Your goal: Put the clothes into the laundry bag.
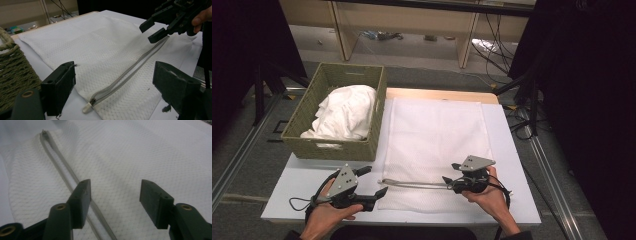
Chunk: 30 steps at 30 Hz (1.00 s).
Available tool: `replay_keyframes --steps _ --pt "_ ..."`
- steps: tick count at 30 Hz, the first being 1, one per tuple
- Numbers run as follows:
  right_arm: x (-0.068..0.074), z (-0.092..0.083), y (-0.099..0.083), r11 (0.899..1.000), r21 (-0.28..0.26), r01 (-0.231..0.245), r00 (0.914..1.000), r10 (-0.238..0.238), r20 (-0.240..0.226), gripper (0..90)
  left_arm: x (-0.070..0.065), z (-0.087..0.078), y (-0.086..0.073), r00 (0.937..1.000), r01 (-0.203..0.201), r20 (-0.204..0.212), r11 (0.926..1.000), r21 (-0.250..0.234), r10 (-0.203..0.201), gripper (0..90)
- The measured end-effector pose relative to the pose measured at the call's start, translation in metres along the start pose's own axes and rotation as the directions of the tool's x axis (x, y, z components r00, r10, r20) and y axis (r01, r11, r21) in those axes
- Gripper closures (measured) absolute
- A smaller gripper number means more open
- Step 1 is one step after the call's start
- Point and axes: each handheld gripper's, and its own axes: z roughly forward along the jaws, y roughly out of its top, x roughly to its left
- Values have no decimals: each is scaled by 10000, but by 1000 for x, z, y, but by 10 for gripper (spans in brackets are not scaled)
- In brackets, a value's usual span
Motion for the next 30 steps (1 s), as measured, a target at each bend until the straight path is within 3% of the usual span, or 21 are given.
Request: replay_keyframes --steps 3,5,6,7,12,14,16,18,19,21,22,23,25,26,27,28,29,30 --pt "0 11 -1 9978 485 462 9989 -460 -59 498 0 0 0 10000 -14 12 10000 16 14 181" --pt "-1 13 -1 9964 713 469 9986 -451 -271 503 0 0 0 10000 0 28 10000 16 0 181" --pt "-2 19 -1 9944 682 803 9965 -784 -304 519 1 -1 0 10000 -89 40 9999 58 89 185" --pt "0 19 -1 9954 834 472 9985 -448 -305 520 1 -1 0 10000 -77 38 9999 79 77 190" --pt "2 26 -3 9856 1517 741 9961 -658 -595 528 1 -1 0 10000 -96 8 9999 58 96 192" --pt "4 28 -3 9815 1822 589 9971 -489 -589 554 1 -1 0 9999 -110 -18 9999 83 110 191" --pt "2 30 -3 9761 2034 768 9964 -678 -506 577 1 -1 0 9999 -132 -38 9999 100 133 191" --pt "-1 30 -3 9754 2144 519 9984 -456 -340 637 2 -1 0 9998 -172 -63 9998 141 173 191" --pt "-3 30 -3 9747 2064 863 9961 -885 11 657 1 -1 0 10000 -66 -56 9999 121 67 191" --pt "-7 30 -2 9768 1929 932 9947 -999 251 711 2 -1 0 10000 -67 -55 9999 92 68 192" --pt "-7 30 -2 9761 2048 728 9964 -802 281 725 2 -1 0 10000 -73 -62 9999 87 73 193" --pt "-10 31 -1 9762 1920 1009 9933 -1097 360 735 3 -1 0 9999 -79 -75 9999 90 80 193" --pt "-14 32 0 9772 1804 1124 9918 -1215 407 745 3 -1 0 9998 -158 -123 9998 75 159 194" --pt "-11 32 0 9780 1957 720 9957 -821 440 753 3 -1 0 9998 -150 -158 9999 62 151 196" --pt "-13 33 1 9723 1975 1248 9907 -1329 281 756 3 -2 0 9998 -120 -161 9999 58 121 198" --pt "-13 34 2 9706 1953 1409 9890 -1469 164 757 3 -2 0 9998 -120 -161 9999 58 121 198" --pt "-8 35 2 9727 2058 1071 9938 -1112 88 756 4 -2 0 9998 -88 -186 9999 65 89 198" --pt "-8 36 2 9718 2094 1080 9939 -1106 6 756 4 -2 0 9998 -98 -182 9999 70 99 198"
